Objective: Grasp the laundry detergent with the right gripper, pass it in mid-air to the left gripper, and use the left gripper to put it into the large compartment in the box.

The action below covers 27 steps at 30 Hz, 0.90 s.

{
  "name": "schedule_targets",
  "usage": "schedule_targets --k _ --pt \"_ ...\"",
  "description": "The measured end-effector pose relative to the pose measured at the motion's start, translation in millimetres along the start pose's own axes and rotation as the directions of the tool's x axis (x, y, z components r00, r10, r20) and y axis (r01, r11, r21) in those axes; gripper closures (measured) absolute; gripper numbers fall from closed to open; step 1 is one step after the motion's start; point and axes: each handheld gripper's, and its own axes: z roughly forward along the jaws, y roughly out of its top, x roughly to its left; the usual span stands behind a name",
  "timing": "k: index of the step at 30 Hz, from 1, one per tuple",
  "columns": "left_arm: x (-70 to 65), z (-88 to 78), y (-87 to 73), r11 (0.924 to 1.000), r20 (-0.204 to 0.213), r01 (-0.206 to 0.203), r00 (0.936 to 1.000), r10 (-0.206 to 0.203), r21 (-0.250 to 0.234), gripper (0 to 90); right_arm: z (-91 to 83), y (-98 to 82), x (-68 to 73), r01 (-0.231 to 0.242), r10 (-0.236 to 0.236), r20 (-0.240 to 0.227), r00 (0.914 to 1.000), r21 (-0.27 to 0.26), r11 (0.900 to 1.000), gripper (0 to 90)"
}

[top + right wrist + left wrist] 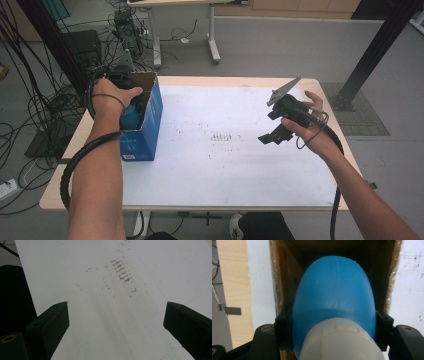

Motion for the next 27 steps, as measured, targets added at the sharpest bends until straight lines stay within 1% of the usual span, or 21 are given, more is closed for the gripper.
schedule_targets --k 4,5,7,15,27 --pt "1.1 8.6 -1.8 0.9999 0.000 -0.011 0.9999 0.011 -0.007 37.1 1.5 1.0 -0.2 -0.001 0.001 0.002 1.0000 0.007 1.000 6.3" --pt "1.1 8.6 -1.8 0.9999 0.000 -0.011 0.9999 0.011 -0.007 37.1 1.6 1.2 -0.2 0.000 0.000 0.003 1.0000 0.009 1.000 6.3" --pt "2.2 11.3 -2.2 1.0000 0.000 -0.008 1.0000 0.008 -0.002 37.1 1.7 1.5 -0.2 0.000 0.000 0.005 1.0000 0.009 1.000 6.3" --pt "1.8 21.3 -3.1 0.9997 -0.004 -0.021 0.9998 0.021 0.008 37.1 3.2 2.8 0.0 0.001 -0.001 0.005 1.0000 0.012 1.000 6.3" --pt "-0.3 22.3 -3.4 0.9996 -0.010 -0.025 0.9996 0.025 0.010 36.9 0.1 2.3 -1.4 -0.002 0.002 0.015 0.9999 0.008 1.000 6.3"
